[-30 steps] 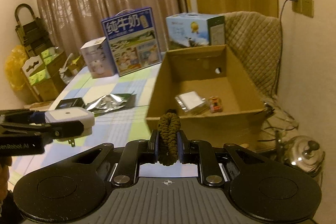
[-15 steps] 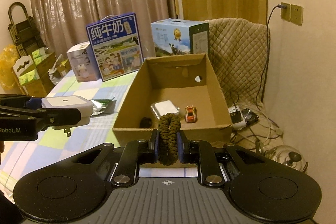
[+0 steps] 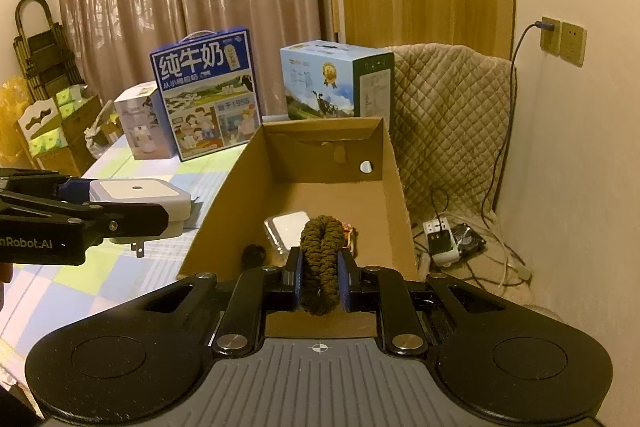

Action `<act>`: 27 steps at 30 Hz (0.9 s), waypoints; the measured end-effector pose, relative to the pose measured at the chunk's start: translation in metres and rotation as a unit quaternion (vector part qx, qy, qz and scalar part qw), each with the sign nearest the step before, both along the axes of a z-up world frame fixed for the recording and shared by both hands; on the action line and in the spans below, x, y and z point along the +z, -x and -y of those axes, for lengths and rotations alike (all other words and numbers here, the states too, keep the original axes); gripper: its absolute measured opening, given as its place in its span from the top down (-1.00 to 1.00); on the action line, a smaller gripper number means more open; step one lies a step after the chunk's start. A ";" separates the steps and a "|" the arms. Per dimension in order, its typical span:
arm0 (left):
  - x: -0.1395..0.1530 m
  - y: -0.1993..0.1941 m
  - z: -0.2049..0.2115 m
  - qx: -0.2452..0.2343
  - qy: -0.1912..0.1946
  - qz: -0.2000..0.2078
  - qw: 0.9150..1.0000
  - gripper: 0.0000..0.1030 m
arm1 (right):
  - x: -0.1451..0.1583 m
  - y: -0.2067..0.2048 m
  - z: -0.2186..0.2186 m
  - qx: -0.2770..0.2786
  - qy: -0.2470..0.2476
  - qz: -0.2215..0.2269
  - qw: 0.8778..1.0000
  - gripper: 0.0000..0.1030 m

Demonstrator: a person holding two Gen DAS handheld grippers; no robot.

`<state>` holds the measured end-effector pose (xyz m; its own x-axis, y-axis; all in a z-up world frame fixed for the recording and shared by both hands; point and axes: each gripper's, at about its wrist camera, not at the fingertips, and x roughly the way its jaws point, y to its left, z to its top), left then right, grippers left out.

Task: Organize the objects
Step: 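Carry the plug adapter and the hair tie over the cardboard box with both tools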

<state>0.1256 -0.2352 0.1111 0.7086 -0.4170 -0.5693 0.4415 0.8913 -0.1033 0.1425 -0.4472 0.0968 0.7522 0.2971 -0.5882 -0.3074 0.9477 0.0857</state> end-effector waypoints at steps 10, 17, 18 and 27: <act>-0.008 -0.035 0.013 -0.005 -0.004 -0.009 1.000 -0.17 | -0.005 -0.034 0.003 0.005 0.012 0.001 1.000 0.72; -0.018 -0.057 0.023 -0.009 -0.006 -0.021 1.000 -0.17 | -0.012 -0.055 0.010 0.002 0.008 -0.009 1.000 0.72; -0.019 -0.060 0.024 -0.009 -0.005 -0.023 1.000 -0.17 | -0.013 -0.058 0.010 0.002 0.008 -0.010 1.000 0.72; -0.036 -0.080 0.030 -0.008 -0.001 -0.041 0.999 -0.17 | -0.020 -0.075 0.014 -0.002 0.003 -0.019 1.000 0.72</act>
<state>0.2059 -0.2647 0.0752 0.6523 -0.4268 -0.6264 0.4465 0.8842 -0.1375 0.2171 -0.4609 0.0770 0.7305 0.2901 -0.6182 -0.2997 0.9496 0.0915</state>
